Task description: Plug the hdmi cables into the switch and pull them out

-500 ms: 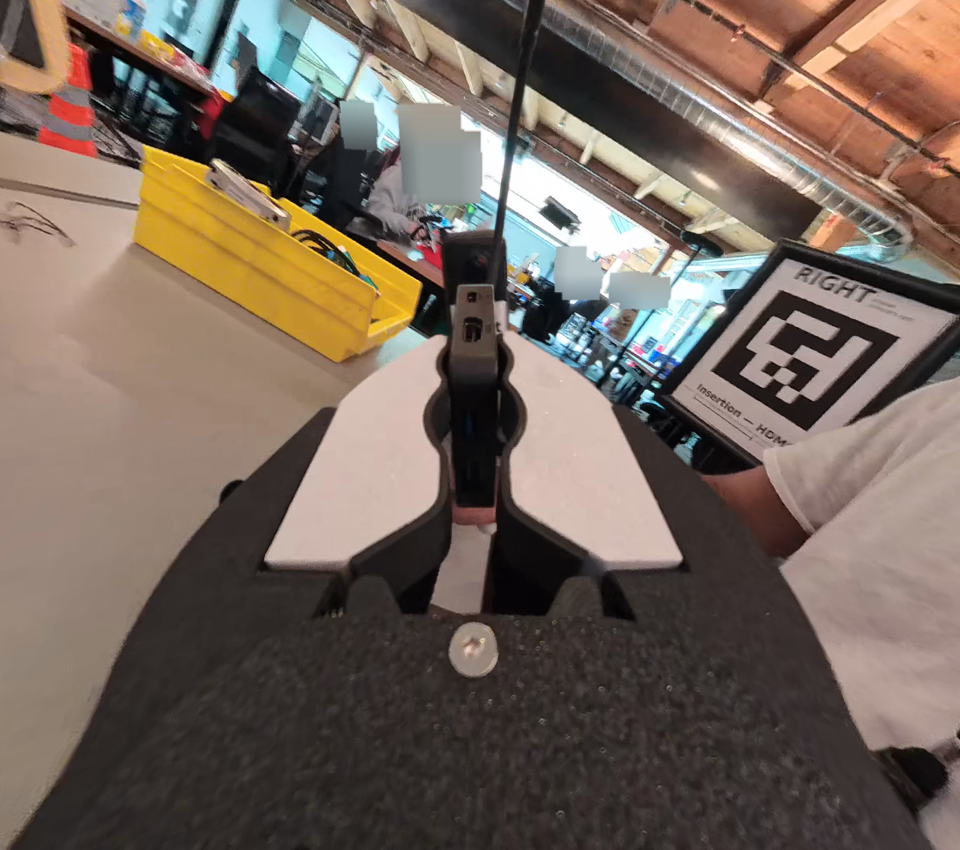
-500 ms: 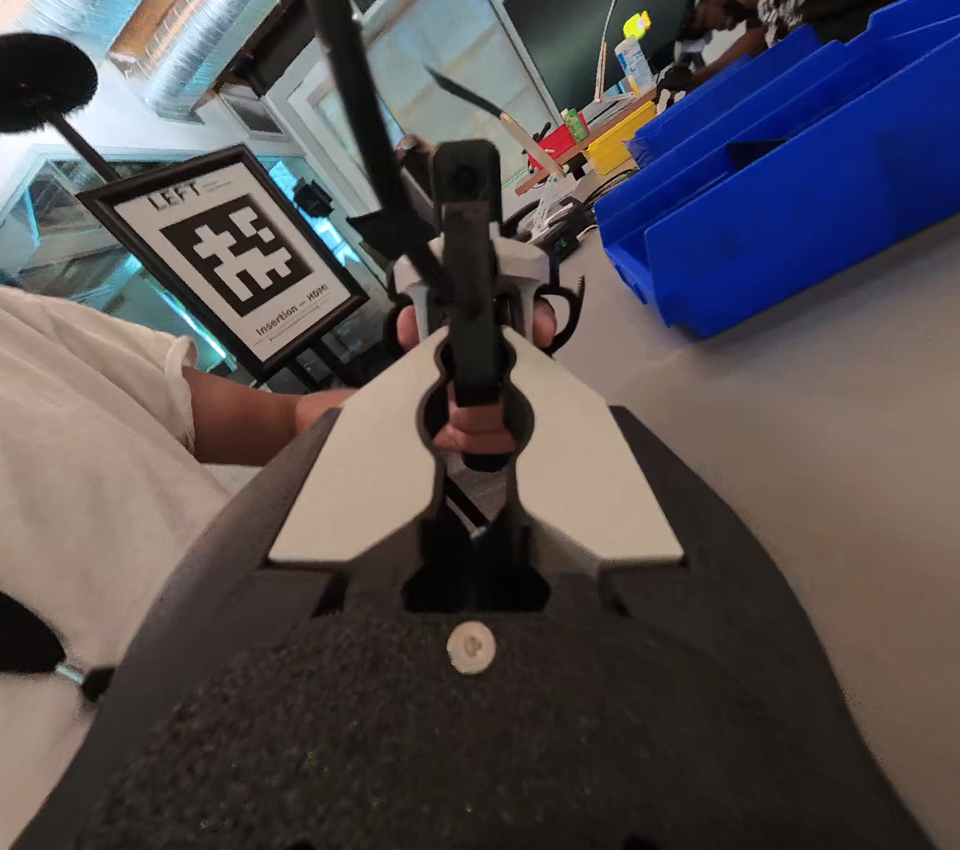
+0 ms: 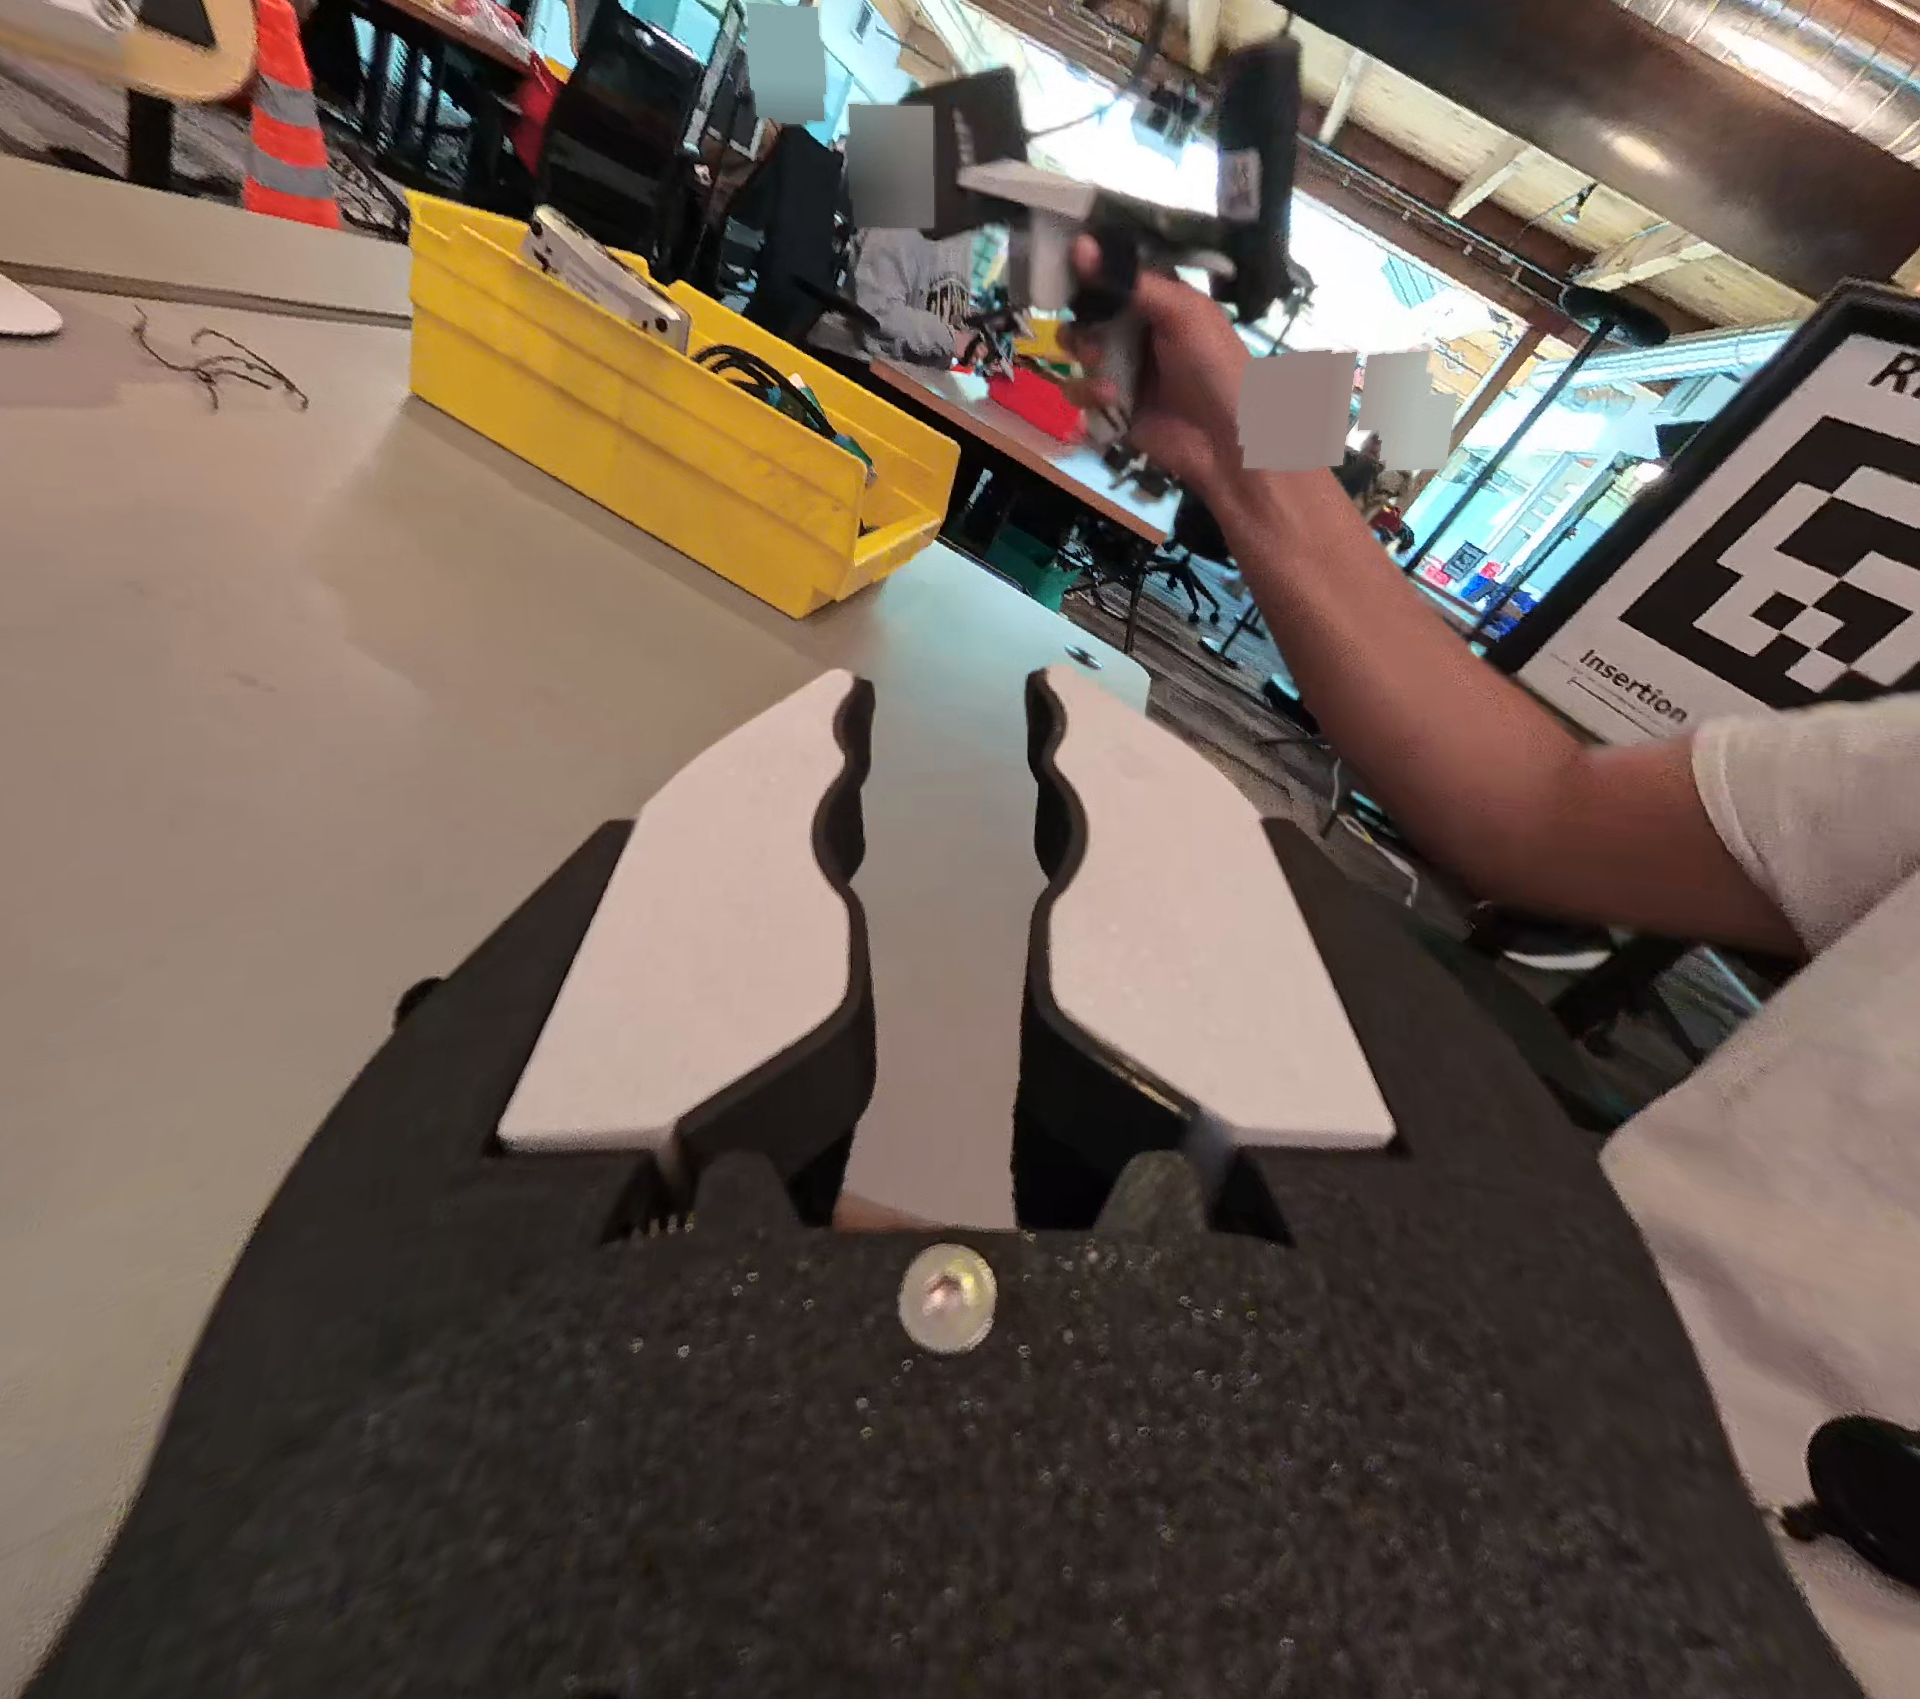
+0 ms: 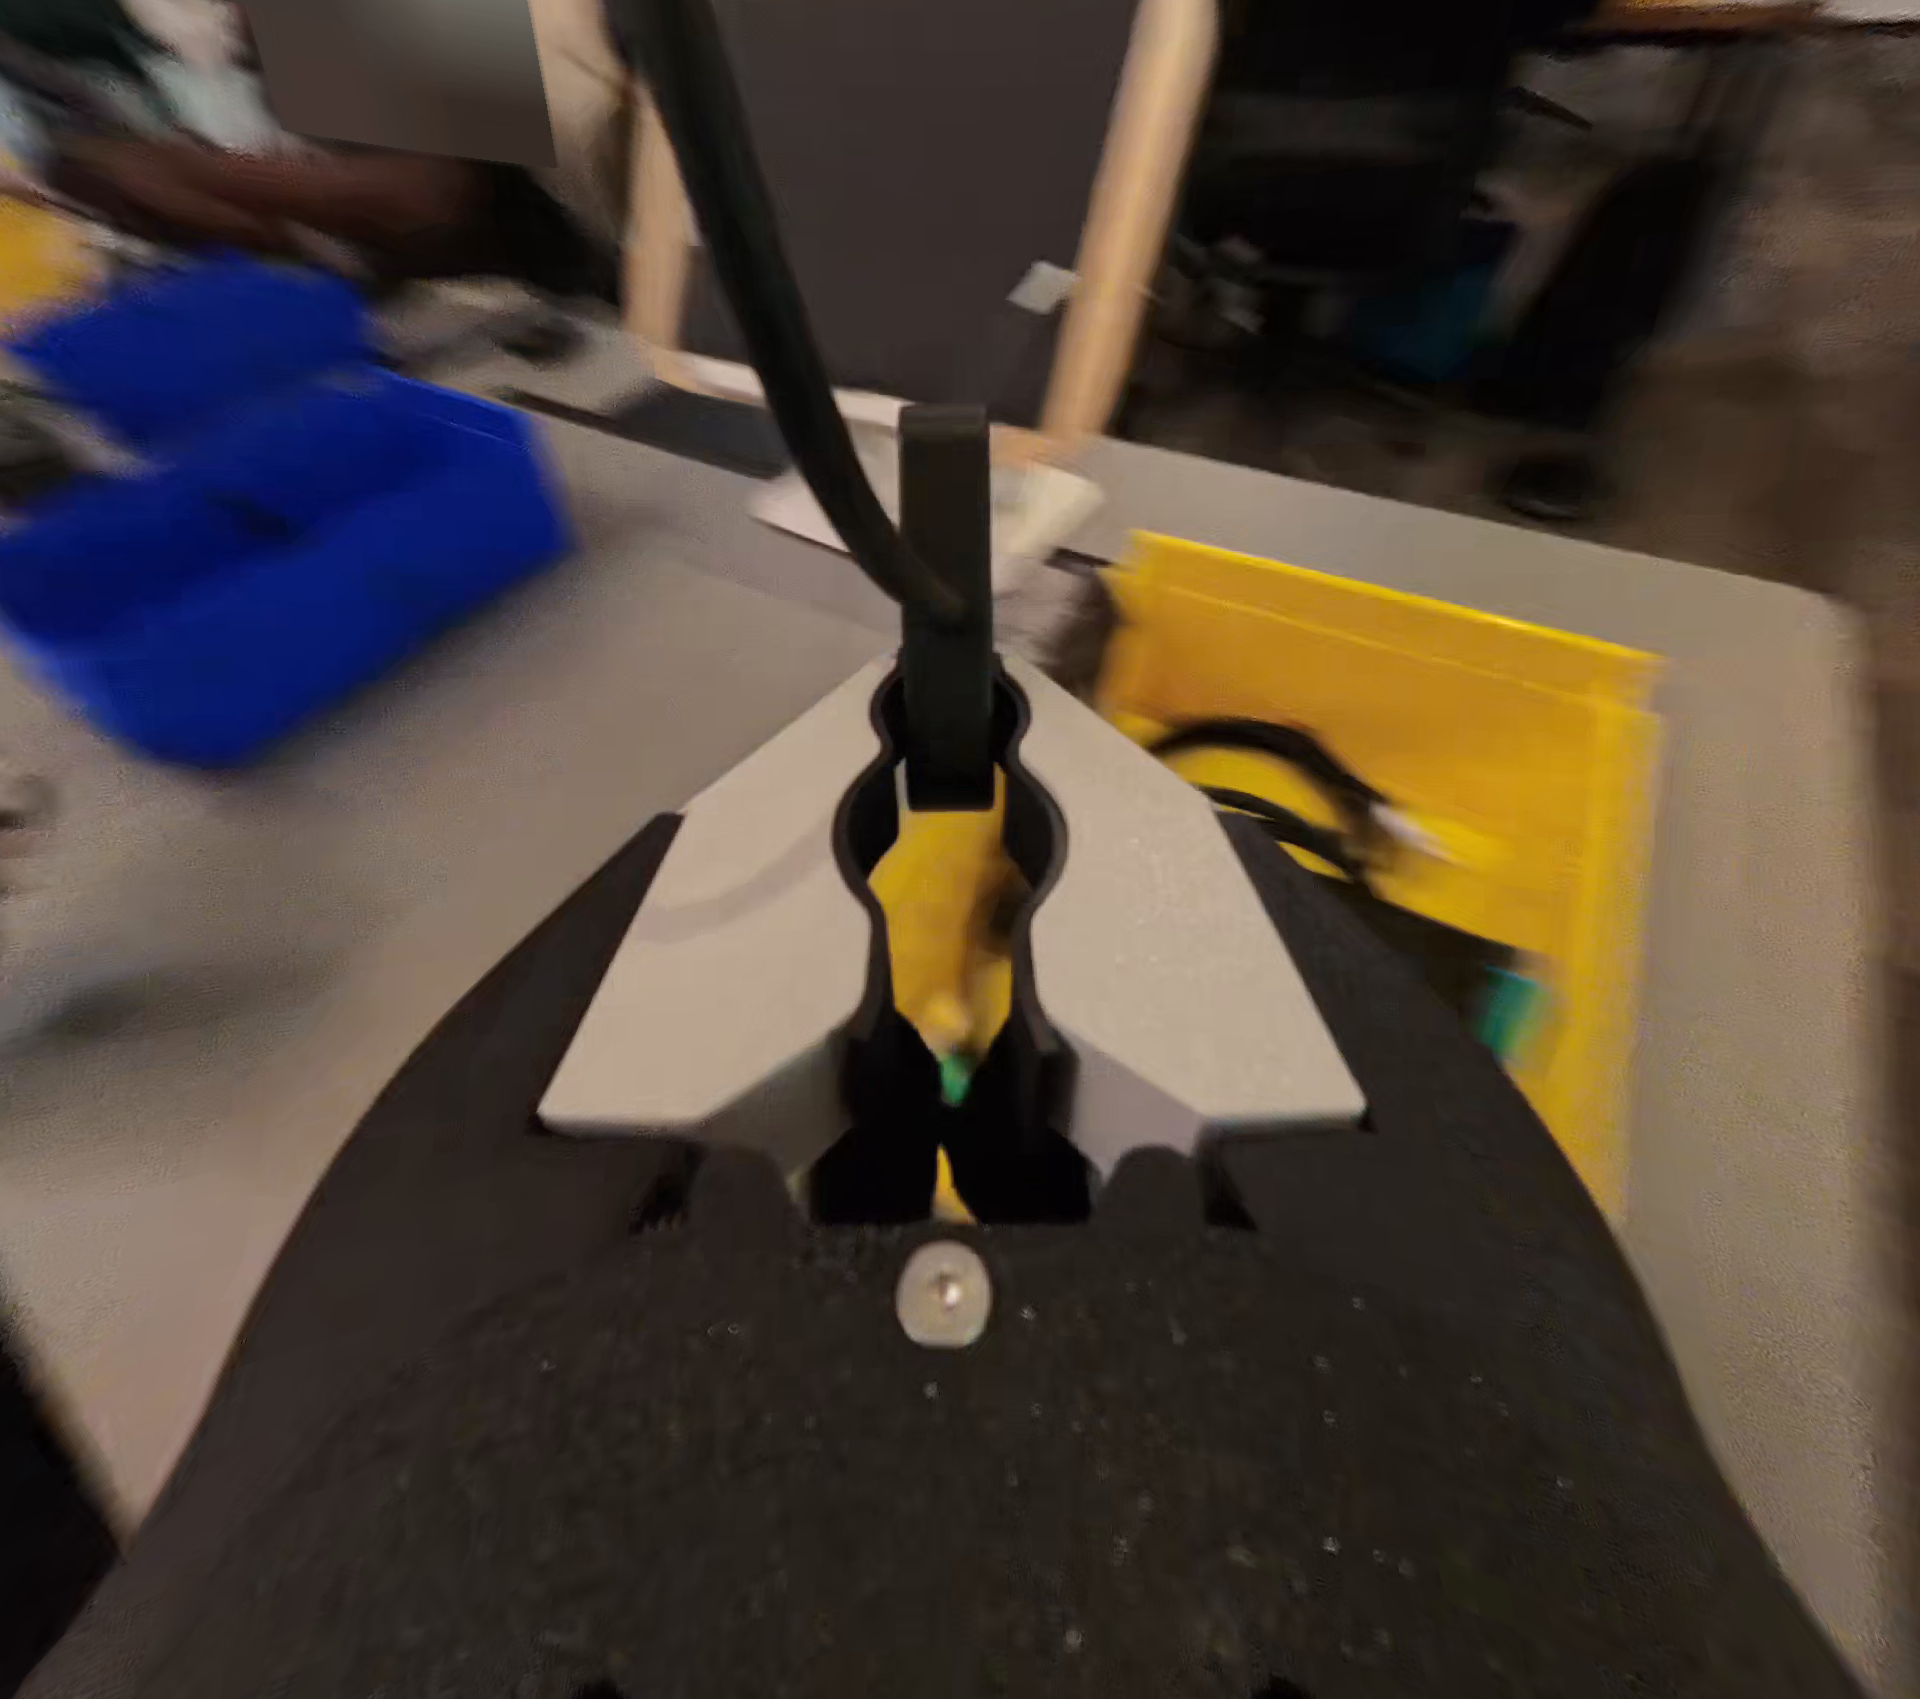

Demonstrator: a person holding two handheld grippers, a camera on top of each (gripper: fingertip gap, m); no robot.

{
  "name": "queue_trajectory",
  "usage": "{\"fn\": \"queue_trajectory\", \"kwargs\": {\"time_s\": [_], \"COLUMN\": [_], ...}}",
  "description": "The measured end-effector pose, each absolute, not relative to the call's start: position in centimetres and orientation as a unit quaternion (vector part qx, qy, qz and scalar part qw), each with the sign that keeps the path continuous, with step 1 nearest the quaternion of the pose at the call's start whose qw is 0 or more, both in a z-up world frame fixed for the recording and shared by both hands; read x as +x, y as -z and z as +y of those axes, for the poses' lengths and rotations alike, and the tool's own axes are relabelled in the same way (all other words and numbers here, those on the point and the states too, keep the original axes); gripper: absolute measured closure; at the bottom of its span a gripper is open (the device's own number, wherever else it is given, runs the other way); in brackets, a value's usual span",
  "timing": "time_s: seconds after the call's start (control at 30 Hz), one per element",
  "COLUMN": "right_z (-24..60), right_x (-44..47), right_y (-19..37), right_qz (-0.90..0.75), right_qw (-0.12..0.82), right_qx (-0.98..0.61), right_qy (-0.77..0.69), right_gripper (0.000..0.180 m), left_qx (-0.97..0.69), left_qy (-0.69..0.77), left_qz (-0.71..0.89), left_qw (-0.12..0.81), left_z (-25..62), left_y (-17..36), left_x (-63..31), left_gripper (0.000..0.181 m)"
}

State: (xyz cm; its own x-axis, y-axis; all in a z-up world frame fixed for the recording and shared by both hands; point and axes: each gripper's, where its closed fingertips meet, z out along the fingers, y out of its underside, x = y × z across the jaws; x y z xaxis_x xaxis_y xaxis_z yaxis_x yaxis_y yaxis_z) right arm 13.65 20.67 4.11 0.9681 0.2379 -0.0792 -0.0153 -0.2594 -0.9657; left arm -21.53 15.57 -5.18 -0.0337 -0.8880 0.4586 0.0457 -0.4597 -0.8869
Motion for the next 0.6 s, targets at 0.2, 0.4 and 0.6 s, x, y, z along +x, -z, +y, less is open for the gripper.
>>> {"fn": "queue_trajectory", "kwargs": {"time_s": [0.2, 0.4, 0.6], "right_z": [27.1, 33.3, 35.2], "right_x": [24.2, 23.7, 23.6], "right_y": [1.9, 9.0, 11.9], "right_qz": [-0.049, 0.081, 0.171], "right_qw": [0.44, 0.328, 0.292], "right_qx": [-0.895, -0.931, -0.931], "right_qy": [-0.051, -0.136, -0.134], "right_gripper": [0.167, 0.167, 0.166], "left_qx": [-0.594, -0.602, -0.607], "left_qy": [0.6, 0.592, 0.591], "left_qz": [0.393, 0.392, 0.389], "left_qw": [0.364, 0.365, 0.361], "left_z": [15.0, 15.2, 15.4], "left_y": [6.5, 6.8, 7.2], "left_x": [-20.4, -20.2, -20.9], "left_gripper": [0.154, 0.154, 0.155]}}
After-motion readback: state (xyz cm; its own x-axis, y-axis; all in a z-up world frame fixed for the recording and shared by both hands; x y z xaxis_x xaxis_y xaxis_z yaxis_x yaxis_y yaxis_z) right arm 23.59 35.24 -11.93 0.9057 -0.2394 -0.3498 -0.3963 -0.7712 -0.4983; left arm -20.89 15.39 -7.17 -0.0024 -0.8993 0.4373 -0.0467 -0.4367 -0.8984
